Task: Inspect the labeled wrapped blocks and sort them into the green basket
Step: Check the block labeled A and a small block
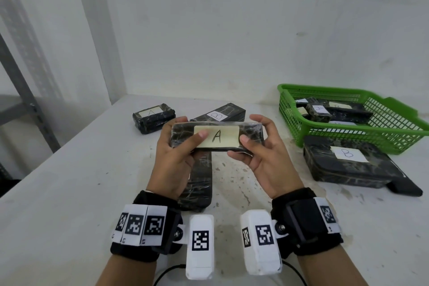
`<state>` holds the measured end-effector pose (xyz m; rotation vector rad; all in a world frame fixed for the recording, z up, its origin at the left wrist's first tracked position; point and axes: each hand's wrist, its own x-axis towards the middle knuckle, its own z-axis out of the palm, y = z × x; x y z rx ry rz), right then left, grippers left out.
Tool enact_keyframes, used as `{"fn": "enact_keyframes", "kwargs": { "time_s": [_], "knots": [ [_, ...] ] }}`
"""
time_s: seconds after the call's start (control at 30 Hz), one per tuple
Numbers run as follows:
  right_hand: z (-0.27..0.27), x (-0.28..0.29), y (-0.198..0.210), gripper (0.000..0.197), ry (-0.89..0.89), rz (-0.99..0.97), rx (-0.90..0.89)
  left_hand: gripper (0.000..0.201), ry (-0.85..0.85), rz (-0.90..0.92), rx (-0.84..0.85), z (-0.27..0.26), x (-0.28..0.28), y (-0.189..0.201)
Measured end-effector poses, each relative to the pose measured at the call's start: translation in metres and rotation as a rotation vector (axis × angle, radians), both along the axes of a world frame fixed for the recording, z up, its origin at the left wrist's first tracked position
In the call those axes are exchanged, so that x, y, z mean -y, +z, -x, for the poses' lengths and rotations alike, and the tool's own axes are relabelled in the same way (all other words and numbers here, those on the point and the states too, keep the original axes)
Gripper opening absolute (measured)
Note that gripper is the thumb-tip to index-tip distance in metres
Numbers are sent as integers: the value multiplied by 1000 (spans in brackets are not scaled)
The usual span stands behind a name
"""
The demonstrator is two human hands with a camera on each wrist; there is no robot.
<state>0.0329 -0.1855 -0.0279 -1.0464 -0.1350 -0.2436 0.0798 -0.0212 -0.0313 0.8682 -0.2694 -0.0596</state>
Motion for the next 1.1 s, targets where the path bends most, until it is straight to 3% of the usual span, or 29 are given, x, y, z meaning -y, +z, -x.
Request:
{"fn": "enact_keyframes", "kwargs": {
  "time_s": [0.07, 0.17, 0.33, 0.43, 0.63, 0.7, 0.83, 1.1],
  "knots": [
    [-1, -2, -1, 30, -53, 39, 0, 57, -17, 12, 4, 1, 1, 1],
    [-2, -1, -1, 31, -63, 45, -4, 47, 10, -23, 8, 4, 4, 1],
    [1, 2, 3, 55, 92, -50, 9, 50, 13, 52, -24, 2, 0, 1],
    [0, 1, 0, 59, 37, 15, 8, 59, -29, 71, -15, 2, -1, 1],
    [0, 1, 0, 64, 39, 6, 2, 50, -26, 6, -2, 2, -3, 2],
    [0, -3, -2, 74, -26, 50, -12, 49, -21, 6, -4, 2, -2, 2],
    [-1, -6, -6, 70, -157, 128, -23, 63, 4, -20, 8, 4, 1, 2],
    [0, -16, -10, 81, -141, 153, -41, 63, 84, -133, 26, 3, -1, -1]
  ]
}}
